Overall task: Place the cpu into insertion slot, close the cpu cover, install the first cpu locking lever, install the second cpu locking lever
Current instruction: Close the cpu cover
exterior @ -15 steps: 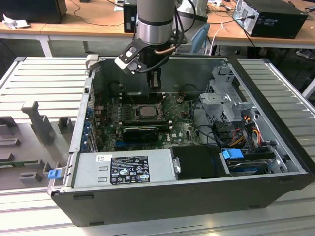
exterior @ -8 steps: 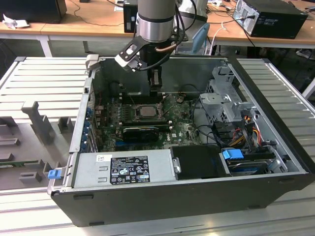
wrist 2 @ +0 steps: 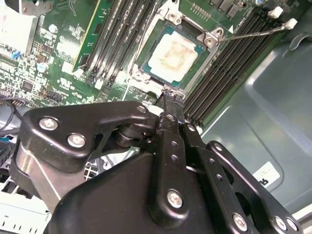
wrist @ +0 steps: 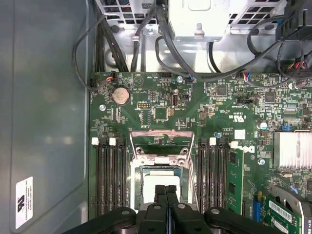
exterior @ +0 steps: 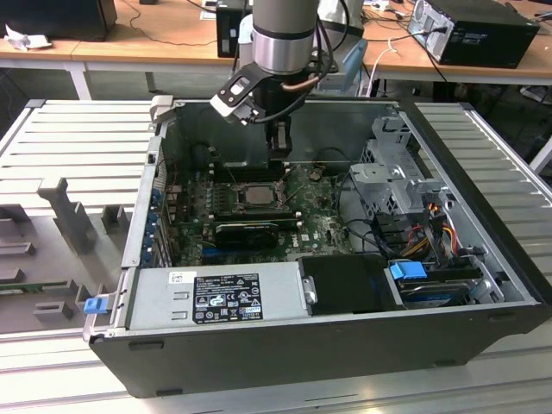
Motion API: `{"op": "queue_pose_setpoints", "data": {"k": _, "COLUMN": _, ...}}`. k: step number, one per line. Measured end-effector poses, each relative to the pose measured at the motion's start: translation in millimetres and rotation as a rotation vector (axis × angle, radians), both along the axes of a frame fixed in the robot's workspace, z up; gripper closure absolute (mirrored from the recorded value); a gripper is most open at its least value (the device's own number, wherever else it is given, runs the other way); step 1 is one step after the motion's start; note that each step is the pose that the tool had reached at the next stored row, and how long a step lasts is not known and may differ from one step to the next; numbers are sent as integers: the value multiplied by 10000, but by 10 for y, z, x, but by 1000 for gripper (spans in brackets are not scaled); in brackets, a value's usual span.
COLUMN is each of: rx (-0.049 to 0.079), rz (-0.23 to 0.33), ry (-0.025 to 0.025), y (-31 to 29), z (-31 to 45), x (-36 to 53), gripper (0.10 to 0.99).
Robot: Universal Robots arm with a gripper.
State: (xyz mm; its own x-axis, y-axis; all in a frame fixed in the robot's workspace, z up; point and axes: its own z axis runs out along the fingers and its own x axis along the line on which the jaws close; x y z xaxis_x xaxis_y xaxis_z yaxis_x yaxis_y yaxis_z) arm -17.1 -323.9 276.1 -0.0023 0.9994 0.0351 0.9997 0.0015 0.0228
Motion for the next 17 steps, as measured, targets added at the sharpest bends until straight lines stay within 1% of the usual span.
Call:
{"op": "queue_pose_setpoints", "data": {"k": 2, "rx": 1, "rz": 0, "ry": 0, "y": 0, "z": 32, "x": 0, "gripper": 980}}
{"op": "queue_pose_setpoints", "data": {"k": 4, "rx": 0, "rz": -2, "ry": 1, "y": 0, "z": 86, "x": 0, "gripper": 980}}
{"op": "queue_pose_setpoints", "data": {"k": 5, "rx": 4, "rz": -4, "ry": 7, "y": 0, "z": 93, "x": 11, "gripper": 980}}
{"op": "queue_pose_setpoints", "data": {"k": 7, "rx": 22, "rz": -7, "ry": 37, "y": 0, "z": 93, "x": 57, "gripper": 980}}
{"op": "queue_pose_setpoints", "data": {"k": 8, "rx": 31, "rz": -7, "ry": 76, "y": 0, "z": 92, "x": 144, "gripper": 980}}
{"op": "queue_pose_setpoints", "data": {"k": 9, "rx": 29, "rz": -6, "ry": 98, "y": 0, "z": 88, "x": 200, "gripper": 980}}
{"op": "queue_pose_setpoints", "data": {"k": 11, "rx": 28, "rz": -5, "ry": 103, "y": 0, "z": 76, "x": 275, "gripper": 980}}
{"op": "queue_pose_setpoints", "data": {"k": 12, "rx": 27, "rz": -9, "ry": 133, "y": -1, "z": 64, "x": 325, "gripper": 980}}
{"op": "queue_pose_setpoints", "data": {"k": 14, "rx": 28, "rz": -13, "ry": 163, "y": -1, "z": 50, "x": 396, "gripper": 980}}
{"op": "queue_pose_setpoints", "data": {"k": 16, "rx": 28, "rz": -14, "ry": 168, "y": -1, "z": 37, "x": 465, "gripper": 980}}
{"op": "queue_pose_setpoints", "data": {"k": 17, "rx": 28, "rz": -15, "ry": 168, "y": -1, "z": 32, "x": 485, "gripper": 980}}
